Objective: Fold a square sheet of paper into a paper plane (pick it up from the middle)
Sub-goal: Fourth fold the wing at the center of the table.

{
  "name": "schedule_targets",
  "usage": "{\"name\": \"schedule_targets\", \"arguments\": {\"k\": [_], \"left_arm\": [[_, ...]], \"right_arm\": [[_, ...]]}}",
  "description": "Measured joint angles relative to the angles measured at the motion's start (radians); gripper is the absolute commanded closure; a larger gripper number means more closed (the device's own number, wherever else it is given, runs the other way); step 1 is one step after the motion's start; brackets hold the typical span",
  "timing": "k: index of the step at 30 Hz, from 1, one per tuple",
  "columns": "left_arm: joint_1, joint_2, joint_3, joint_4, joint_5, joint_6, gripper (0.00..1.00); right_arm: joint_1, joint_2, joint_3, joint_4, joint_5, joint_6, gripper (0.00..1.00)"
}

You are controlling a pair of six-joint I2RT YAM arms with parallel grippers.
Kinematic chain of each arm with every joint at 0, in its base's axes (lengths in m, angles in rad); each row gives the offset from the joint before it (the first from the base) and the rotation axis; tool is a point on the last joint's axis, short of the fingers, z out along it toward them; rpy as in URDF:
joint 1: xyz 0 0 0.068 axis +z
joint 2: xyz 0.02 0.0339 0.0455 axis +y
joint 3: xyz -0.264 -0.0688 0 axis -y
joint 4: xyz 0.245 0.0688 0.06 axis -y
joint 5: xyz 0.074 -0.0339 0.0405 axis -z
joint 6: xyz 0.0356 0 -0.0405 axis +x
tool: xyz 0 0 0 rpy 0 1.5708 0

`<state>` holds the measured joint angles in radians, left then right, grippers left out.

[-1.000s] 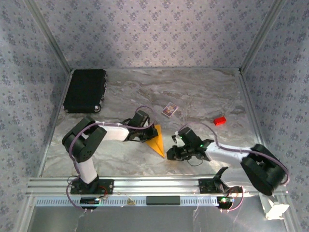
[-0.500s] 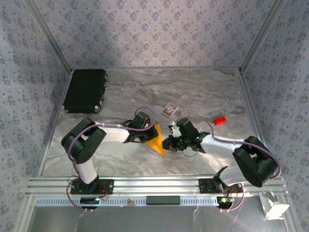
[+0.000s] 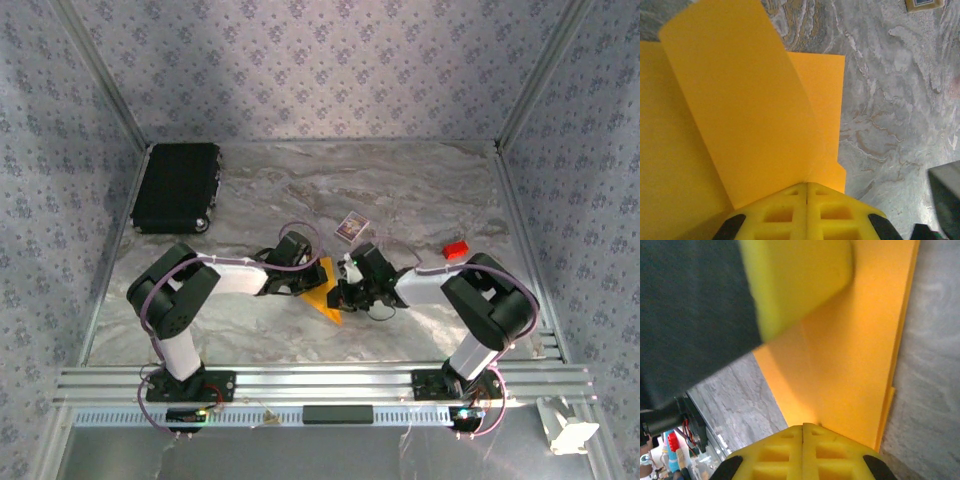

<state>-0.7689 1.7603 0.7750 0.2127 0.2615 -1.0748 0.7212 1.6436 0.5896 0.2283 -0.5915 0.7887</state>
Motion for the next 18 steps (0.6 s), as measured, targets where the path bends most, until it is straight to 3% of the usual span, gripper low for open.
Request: {"name": "schedule_targets", "arguments": {"k": [8, 18], "left_arm": [[-0.002, -0.007, -0.010, -0.002, 0.009, 0.000, 0.99], [-0.002, -0.011, -0.017, -0.002, 0.018, -0.014, 1.00]], "right_arm": [[0.039, -0.009, -0.087, 0.168, 0.014, 0.040, 0.99], [0.093, -0.087, -0.156, 0.169, 0.066, 0.062, 0.99]]}}
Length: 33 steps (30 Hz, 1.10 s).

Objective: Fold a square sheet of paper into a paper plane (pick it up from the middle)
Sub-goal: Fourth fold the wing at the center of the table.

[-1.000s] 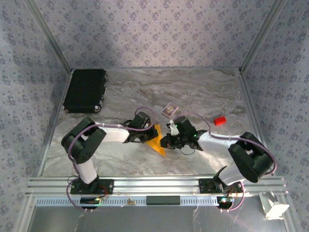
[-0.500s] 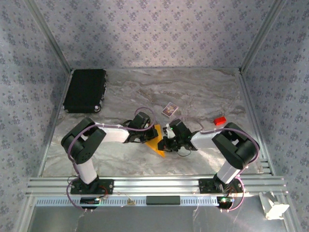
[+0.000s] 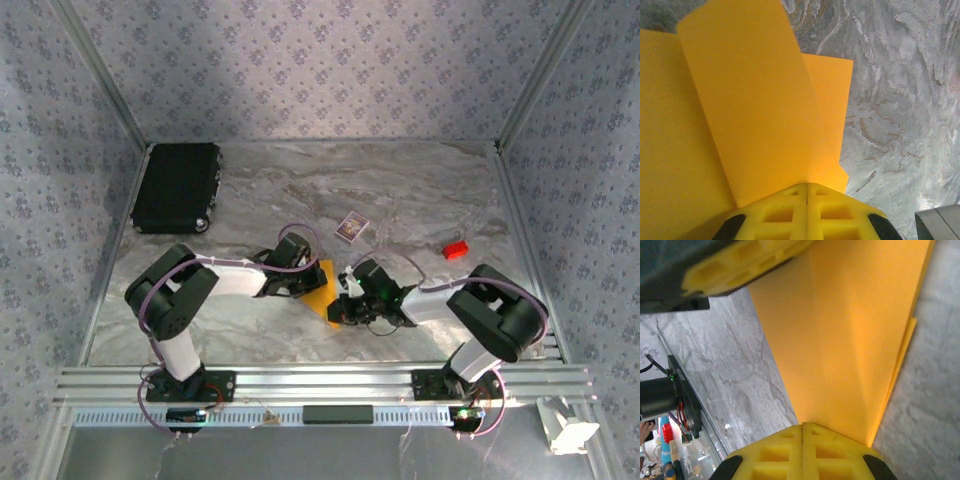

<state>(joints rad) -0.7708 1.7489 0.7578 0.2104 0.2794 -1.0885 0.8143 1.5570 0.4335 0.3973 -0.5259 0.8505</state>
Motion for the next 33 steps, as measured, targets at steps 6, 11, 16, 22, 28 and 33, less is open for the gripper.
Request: {"name": "schedule_targets", "arguments": {"k": [6, 11, 16, 22, 28, 33], "left_arm": [[0.000, 0.000, -0.002, 0.000, 0.017, -0.005, 1.00], [0.000, 0.000, -0.008, 0.003, 0.032, -0.006, 1.00], [0.001, 0.000, -0.009, 0.007, 0.036, -0.013, 1.00], [0.010, 0.000, -0.011, 0.016, 0.027, -0.013, 1.00], [0.012, 0.000, -0.011, 0.019, 0.018, -0.013, 1.00], [0.011, 0.000, -0.011, 0.019, 0.018, -0.013, 1.00]], "right_arm": [[0.040, -0.054, -0.058, 0.024, 0.049, 0.032, 0.99], [0.069, -0.077, -0.098, 0.068, 0.079, 0.061, 0.99], [0.081, -0.105, -0.134, 0.089, 0.085, 0.082, 0.98], [0.100, -0.152, -0.151, 0.041, 0.077, 0.085, 0.96], [0.105, -0.196, -0.156, -0.037, 0.066, 0.085, 0.98], [0.074, -0.292, -0.156, -0.163, 0.058, 0.080, 0.98]]}}
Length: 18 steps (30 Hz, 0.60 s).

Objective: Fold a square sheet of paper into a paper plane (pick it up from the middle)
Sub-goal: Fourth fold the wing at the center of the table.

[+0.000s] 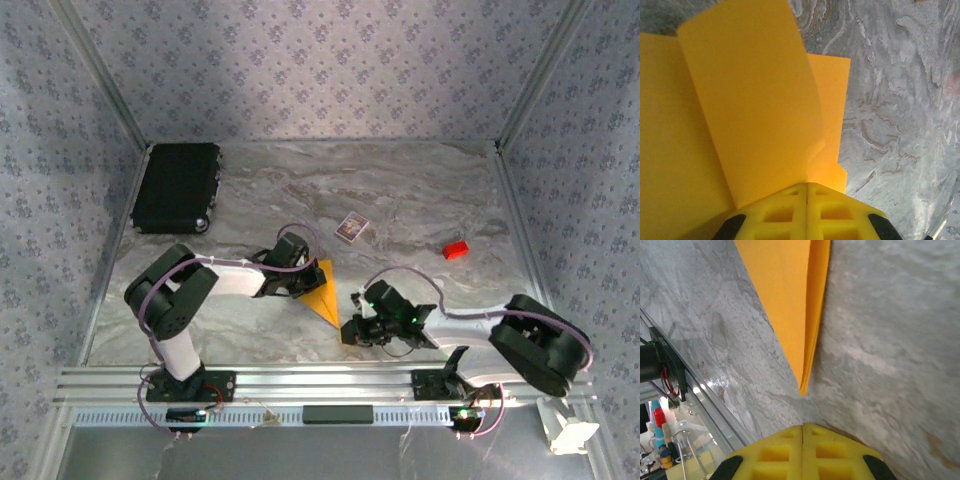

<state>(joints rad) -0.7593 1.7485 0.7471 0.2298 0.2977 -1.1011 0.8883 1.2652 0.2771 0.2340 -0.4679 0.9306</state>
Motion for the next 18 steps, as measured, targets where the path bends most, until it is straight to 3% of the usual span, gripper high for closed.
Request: {"name": "schedule_targets", "arguments": {"k": [6, 18], "left_arm": [[0.000, 0.000, 0.000, 0.003, -0.006, 0.000, 1.00], [0.000, 0.000, -0.002, 0.007, -0.007, 0.000, 1.00]], "right_arm": [[-0.076, -0.063, 0.084, -0.101, 0.000, -0.033, 0.99], [-0.125, 0.263, 0.341, -0.076, -0.018, -0.063, 0.99]]}}
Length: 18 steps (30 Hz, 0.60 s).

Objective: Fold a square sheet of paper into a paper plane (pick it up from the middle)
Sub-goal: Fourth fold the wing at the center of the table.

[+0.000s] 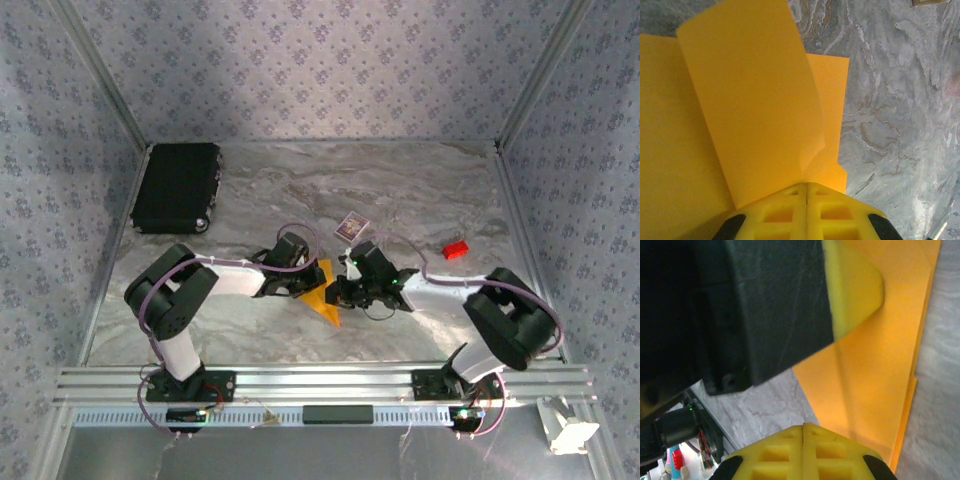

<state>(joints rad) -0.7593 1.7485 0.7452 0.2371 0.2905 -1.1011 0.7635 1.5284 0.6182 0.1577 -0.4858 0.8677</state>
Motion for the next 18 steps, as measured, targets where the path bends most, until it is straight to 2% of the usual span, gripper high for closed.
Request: {"name": "schedule_targets", "arguments": {"k": [7, 15, 18], "left_arm": [[0.000, 0.000, -0.001, 0.002, 0.000, 0.001, 0.99], [0.013, -0.003, 0.020, -0.041, 0.012, 0.035, 0.90], [0.021, -0.026, 0.036, -0.086, 0.011, 0.055, 0.91]], "right_arm": [[-0.005, 0.093, -0.046, 0.076, -0.014, 0.016, 1.00], [-0.013, 0.101, -0.088, 0.173, -0.038, 0.023, 1.00], [-0.016, 0.105, -0.088, 0.178, -0.048, 0.023, 1.00]]}}
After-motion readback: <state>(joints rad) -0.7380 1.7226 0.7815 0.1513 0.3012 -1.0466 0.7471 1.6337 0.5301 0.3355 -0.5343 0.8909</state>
